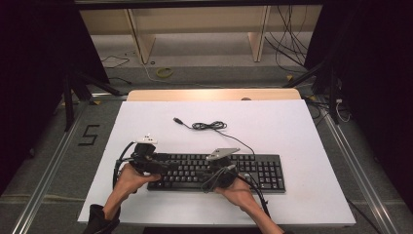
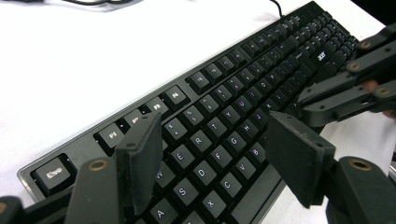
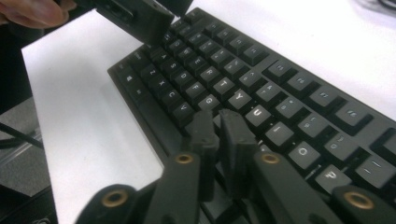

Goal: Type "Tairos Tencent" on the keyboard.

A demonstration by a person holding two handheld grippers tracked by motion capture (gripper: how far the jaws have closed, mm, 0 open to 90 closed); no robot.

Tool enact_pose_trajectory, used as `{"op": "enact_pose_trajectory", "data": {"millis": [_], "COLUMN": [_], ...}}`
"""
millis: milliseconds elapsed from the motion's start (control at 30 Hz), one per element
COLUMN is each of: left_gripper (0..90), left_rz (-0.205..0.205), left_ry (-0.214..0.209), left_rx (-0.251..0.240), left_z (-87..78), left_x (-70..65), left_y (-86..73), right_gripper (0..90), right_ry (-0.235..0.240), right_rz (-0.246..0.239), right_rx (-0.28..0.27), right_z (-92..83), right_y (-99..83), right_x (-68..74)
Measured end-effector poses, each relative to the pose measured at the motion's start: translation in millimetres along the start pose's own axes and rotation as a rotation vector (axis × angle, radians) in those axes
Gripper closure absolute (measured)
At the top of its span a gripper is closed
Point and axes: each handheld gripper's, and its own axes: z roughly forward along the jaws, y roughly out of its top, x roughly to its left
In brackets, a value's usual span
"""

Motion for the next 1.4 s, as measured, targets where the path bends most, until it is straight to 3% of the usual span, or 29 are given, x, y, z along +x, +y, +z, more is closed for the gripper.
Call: {"op": "enact_pose_trajectory", "data": {"millis": [433, 1033, 1167, 1400], "left_gripper": [34.6, 31.2, 31.4, 31.5], "left_rz": [-0.006, 0.009, 0.008, 0.012], "left_ry": [-0.016, -0.023, -0.021, -0.019], "left_rx": [-0.031, -0.047, -0.051, -0.048], "left_z": [-5.6, -6.5, -6.8, -5.8], "left_x": [-1.5, -2.7, -1.6, -2.8], "left_y": [-4.3, -4.9, -4.8, -4.7], "right_gripper": [90.0, 90.0, 90.0, 76.4], "right_ry": [-0.011, -0.029, -0.008, -0.001], "right_rz": [-0.018, -0.041, -0.013, 0.003], "right_rx": [0.056, 0.095, 0.058, -0.002], "right_z": [19.8, 29.3, 21.6, 4.1], "right_y": [0.4, 0.0, 2.1, 4.4], "right_x": [2.6, 3.8, 0.5, -5.1]}}
